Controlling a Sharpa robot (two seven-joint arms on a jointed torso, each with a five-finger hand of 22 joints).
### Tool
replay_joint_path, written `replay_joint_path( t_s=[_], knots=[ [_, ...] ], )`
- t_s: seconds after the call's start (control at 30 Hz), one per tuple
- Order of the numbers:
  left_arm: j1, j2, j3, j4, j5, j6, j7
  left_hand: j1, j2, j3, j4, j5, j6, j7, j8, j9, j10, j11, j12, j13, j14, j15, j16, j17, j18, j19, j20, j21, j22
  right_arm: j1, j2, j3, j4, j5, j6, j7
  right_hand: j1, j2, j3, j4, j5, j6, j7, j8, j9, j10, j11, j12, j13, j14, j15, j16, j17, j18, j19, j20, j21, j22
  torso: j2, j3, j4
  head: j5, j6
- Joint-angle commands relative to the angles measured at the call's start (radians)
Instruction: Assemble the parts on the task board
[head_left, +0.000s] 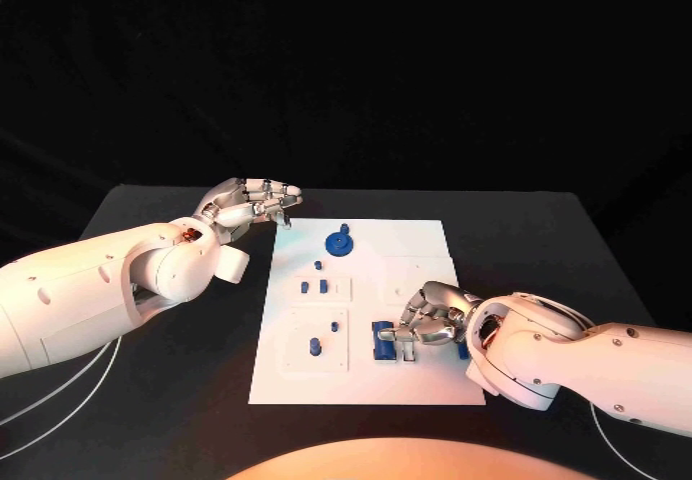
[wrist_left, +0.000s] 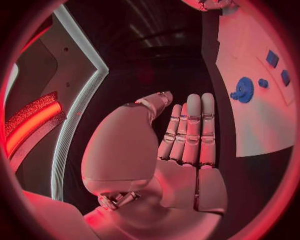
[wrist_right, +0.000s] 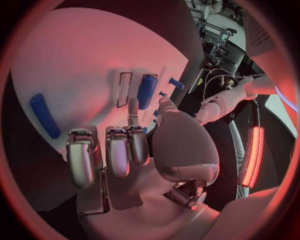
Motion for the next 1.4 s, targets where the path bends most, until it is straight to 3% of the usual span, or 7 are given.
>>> replay_joint_path(
  t_s=[0.03,0.13,0.33,0.63,0.83,1.07,1.4],
  knots=[
    [0.0,0.001,0.001,0.0,0.004,0.014,0.005,-0.003,0.004,-0.002,0.003,0.002,-0.009,0.001,0.007,-0.002,-0.007,0.003,0.005,-0.001,-0.003,0.006,-0.002,-0.001,0.014,0.004,0.001,-0.005,-0.001,0.002,-0.02,0.0,0.013,-0.05,-0.025,0.057,0.043,0.0,-0.005,-0.004,0.004,-0.008,0.0,0.002,0.001,0.068,-0.005,-0.004,0.204,0.082,-0.009,-0.004,0.143,-0.014,0.106,-0.006,0.004,0.263,-0.001,-0.0002,-0.0004,-0.002,0.001],
    [0.0,0.002,0.001,0.0,0.004,0.012,0.007,-0.003,0.004,-0.002,0.003,0.002,-0.009,0.001,0.007,-0.002,-0.007,0.003,0.005,-0.001,-0.003,0.006,-0.002,-0.001,0.014,0.004,0.001,-0.005,-0.001,0.009,-0.057,0.0,0.024,-0.051,-0.056,0.092,0.098,0.008,0.001,-0.006,0.008,-0.015,0.002,-0.004,-0.003,0.066,-0.003,-0.008,0.202,0.08,-0.008,-0.006,0.138,-0.013,0.105,-0.005,0.0,0.26,0.0,-0.0001,-0.0005,-0.008,0.001],
    [0.0,0.002,0.001,0.009,0.008,0.013,0.021,-0.005,0.003,-0.004,0.005,0.002,-0.011,0.001,0.007,-0.002,-0.008,0.004,0.007,-0.001,-0.003,0.007,-0.001,-0.001,0.014,0.005,0.002,-0.007,-0.003,0.025,-0.152,0.0,0.021,-0.052,-0.086,0.136,0.193,-0.002,0.016,-0.01,0.006,-0.062,0.025,-0.043,-0.021,0.061,0.015,-0.016,0.199,0.081,0.007,-0.006,0.139,-0.013,0.104,0.006,-0.002,0.26,-0.002,-0.002,-0.0005,-0.02,0.0],
    [0.0,0.005,0.001,0.014,0.01,0.013,0.027,-0.006,0.002,-0.005,0.006,0.002,-0.012,0.001,0.007,-0.002,-0.008,0.004,0.007,-0.001,-0.003,0.007,-0.001,-0.001,0.014,0.005,0.002,-0.007,-0.003,0.025,-0.262,-0.003,0.025,-0.125,-0.04,0.118,0.219,-0.013,0.016,-0.008,0.001,-0.055,0.027,-0.048,-0.024,0.059,0.019,-0.021,0.197,0.081,0.011,-0.005,0.143,-0.014,0.106,0.01,0.003,0.262,-0.001,0.0006,-0.0052,-0.038,0.004],
    [-0.001,0.008,0.001,0.012,0.011,0.015,0.028,-0.006,0.002,-0.005,0.006,0.002,-0.012,0.001,0.007,-0.002,-0.008,0.004,0.007,-0.001,-0.003,0.007,-0.001,-0.001,0.014,0.005,0.002,-0.007,-0.003,0.012,-0.283,-0.01,0.031,-0.147,-0.011,0.096,0.216,-0.015,0.013,-0.003,-0.001,-0.04,0.024,-0.043,-0.023,0.058,0.016,-0.022,0.197,0.081,0.01,-0.005,0.144,-0.014,0.106,0.011,0.003,0.262,-0.003,0.0014,-0.0081,-0.051,0.007],
    [-0.001,0.009,0.001,0.011,0.011,0.016,0.026,-0.006,0.002,-0.005,0.006,0.002,-0.012,0.001,0.007,-0.002,-0.008,0.004,0.007,-0.001,-0.003,0.007,-0.001,-0.001,0.014,0.005,0.002,-0.007,-0.003,-0.02,-0.276,-0.015,0.025,-0.172,0.012,0.064,0.192,-0.011,0.006,0.0,-0.002,-0.025,0.02,-0.039,-0.022,0.058,0.013,-0.025,0.195,0.082,0.006,-0.004,0.146,-0.014,0.106,0.009,0.004,0.263,-0.001,0.0005,-0.0047,-0.058,0.005],
    [-0.002,0.008,0.001,0.01,0.011,0.017,0.023,-0.006,0.002,-0.005,0.006,0.002,-0.012,0.001,0.007,-0.002,-0.008,0.004,0.007,-0.001,-0.003,0.007,-0.001,-0.001,0.014,0.005,0.002,-0.007,-0.003,-0.047,-0.253,-0.017,0.018,-0.188,0.028,0.045,0.175,-0.01,0.0,0.0,-0.009,-0.02,0.017,-0.038,-0.021,0.057,0.01,-0.029,0.193,0.082,0.005,-0.004,0.146,-0.014,0.106,0.008,0.004,0.263,-0.002,0.0003,-0.0045,-0.056,0.002]
  ],
)
